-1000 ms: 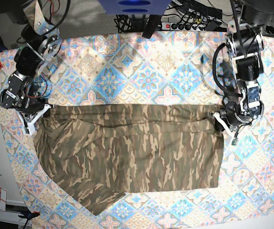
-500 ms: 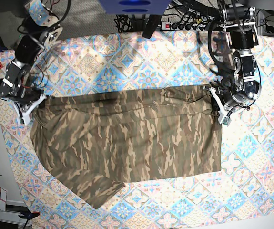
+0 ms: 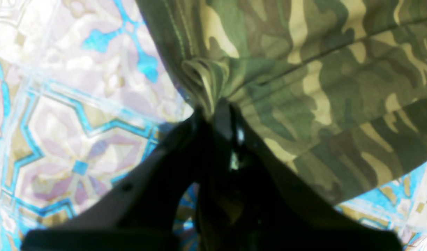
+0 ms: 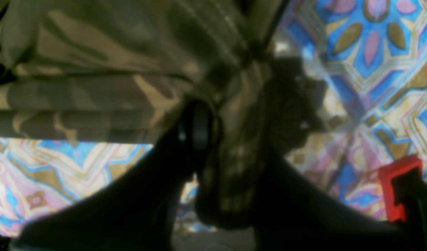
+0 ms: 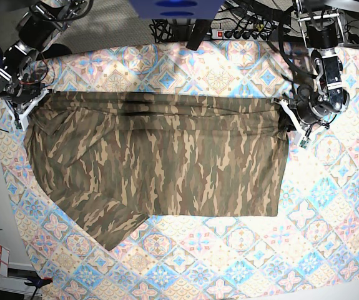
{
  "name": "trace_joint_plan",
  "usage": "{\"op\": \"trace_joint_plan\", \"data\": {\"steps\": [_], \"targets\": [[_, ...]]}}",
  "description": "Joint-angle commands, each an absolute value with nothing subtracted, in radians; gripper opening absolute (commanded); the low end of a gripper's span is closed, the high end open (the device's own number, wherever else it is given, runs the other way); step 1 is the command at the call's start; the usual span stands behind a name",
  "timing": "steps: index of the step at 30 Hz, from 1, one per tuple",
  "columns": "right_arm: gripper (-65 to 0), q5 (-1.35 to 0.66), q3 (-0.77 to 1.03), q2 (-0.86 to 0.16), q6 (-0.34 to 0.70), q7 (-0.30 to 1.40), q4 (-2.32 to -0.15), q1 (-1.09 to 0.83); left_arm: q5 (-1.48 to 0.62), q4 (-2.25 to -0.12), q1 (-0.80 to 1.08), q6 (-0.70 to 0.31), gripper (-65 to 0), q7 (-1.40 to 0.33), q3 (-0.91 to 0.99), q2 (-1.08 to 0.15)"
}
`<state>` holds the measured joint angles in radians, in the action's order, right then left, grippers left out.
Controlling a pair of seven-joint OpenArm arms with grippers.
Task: Fold the T-shirt properly
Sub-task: 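Drag the folded shirt back toward the robot with both grippers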
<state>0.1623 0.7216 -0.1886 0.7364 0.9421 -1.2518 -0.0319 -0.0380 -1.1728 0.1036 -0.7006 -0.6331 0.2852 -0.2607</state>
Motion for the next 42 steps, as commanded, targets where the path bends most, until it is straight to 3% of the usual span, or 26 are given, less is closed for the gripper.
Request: {"op": "trace_joint_plan", "data": {"steps": [1, 9, 20, 24, 26, 30, 34, 42], "targets": [[-61.2, 0.262, 0.733, -0.219, 0.698, 1.017, -1.256, -0.062, 0.170, -1.130, 0.193, -0.698, -65.0, -0.926, 0.275, -0.262], [-61.2, 0.262, 0.733, -0.219, 0.698, 1.047, -1.256, -0.113, 0.174, -1.359, 0.361, -0.698, -65.0, -0.915, 0.334, -0.272], [-60.8, 0.263, 0.725, -0.219, 0.698, 1.046, -1.256, -0.124, 0.177, -1.366, 0.366, -0.698, -65.0, -0.915, 0.334, -0.272], [-53.5, 0.263, 0.680, -0.219, 0.698, 1.046, -1.256, -0.124, 0.177, -1.366, 0.364, -0.698, -64.6, -0.915, 0.334, -0.272], [-49.0, 0.263, 0.677, -0.219, 0.698, 1.040, -1.256, -0.124, 0.177, -1.366, 0.364, -0.698, -61.4, -0.915, 0.334, -0.274], [-40.2, 0.263, 0.677, -0.219, 0.698, 1.036, -1.257, -0.117, 0.177, -1.368, 0.364, -0.698, -46.9, -0.915, 0.335, -0.274], [-35.4, 0.266, 0.677, -0.220, 0.698, 1.044, -1.308, -0.088, 0.177, -1.369, 0.364, -0.698, -39.0, -0.915, 0.381, -0.271], [-32.5, 0.268, 0.679, -0.223, 0.698, 1.044, -1.477, -0.085, 0.176, -1.372, 0.331, -0.698, -35.4, -0.915, 0.409, -0.274]]}}
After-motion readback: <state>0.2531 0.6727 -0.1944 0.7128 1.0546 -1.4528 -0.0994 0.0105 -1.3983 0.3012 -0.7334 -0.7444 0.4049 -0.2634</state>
